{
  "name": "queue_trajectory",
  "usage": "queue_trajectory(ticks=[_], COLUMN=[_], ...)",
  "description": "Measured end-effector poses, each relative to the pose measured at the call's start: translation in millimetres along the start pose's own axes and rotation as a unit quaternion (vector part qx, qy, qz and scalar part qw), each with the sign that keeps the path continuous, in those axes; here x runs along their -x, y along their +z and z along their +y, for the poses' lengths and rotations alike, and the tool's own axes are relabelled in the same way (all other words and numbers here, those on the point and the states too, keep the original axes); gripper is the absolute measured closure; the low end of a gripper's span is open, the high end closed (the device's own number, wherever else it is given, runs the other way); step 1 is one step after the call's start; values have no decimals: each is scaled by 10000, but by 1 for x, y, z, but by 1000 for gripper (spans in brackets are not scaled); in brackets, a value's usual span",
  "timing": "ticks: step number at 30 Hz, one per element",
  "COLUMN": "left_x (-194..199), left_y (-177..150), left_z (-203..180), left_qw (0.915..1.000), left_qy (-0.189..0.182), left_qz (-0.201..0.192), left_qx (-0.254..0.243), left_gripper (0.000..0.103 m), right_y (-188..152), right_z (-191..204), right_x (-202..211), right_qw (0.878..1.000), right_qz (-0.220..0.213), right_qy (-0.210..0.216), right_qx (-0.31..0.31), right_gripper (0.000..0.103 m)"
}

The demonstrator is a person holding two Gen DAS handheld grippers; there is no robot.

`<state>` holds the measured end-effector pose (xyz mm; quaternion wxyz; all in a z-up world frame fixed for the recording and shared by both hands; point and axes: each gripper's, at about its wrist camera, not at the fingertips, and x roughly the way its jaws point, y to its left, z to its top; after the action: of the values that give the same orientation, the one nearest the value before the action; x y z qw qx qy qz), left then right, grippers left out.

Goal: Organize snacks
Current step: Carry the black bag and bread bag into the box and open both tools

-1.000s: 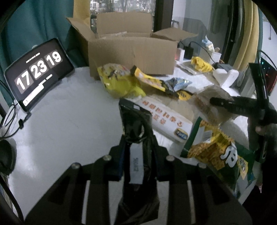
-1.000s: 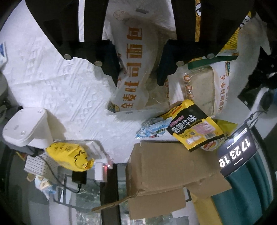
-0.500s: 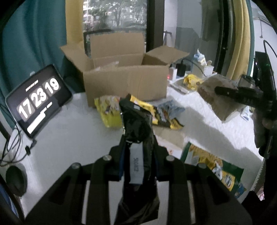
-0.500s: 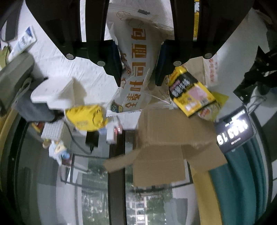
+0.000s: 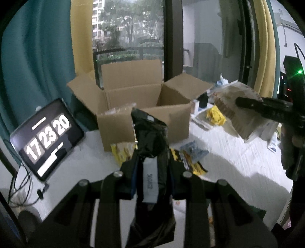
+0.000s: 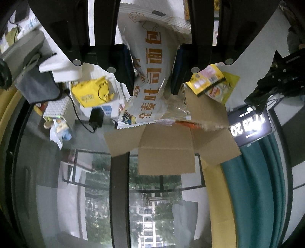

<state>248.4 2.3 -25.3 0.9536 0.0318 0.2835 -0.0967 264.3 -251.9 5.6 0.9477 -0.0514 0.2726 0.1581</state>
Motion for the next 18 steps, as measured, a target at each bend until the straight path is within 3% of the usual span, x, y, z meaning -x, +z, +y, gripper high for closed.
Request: queue_trajectory(ticks=[18], left_x=[-50], left_y=[78], left_z=[19], left_qw=[9974], left_qy=[42], left_qz=[-646], left_qx=[-316], left_gripper=[77], right_y=[58], right_z=[29], right_x=[-46], right_qw=[9989], right_qz=[-260], right_qy=[213], right_qx=[323], right_gripper=[64])
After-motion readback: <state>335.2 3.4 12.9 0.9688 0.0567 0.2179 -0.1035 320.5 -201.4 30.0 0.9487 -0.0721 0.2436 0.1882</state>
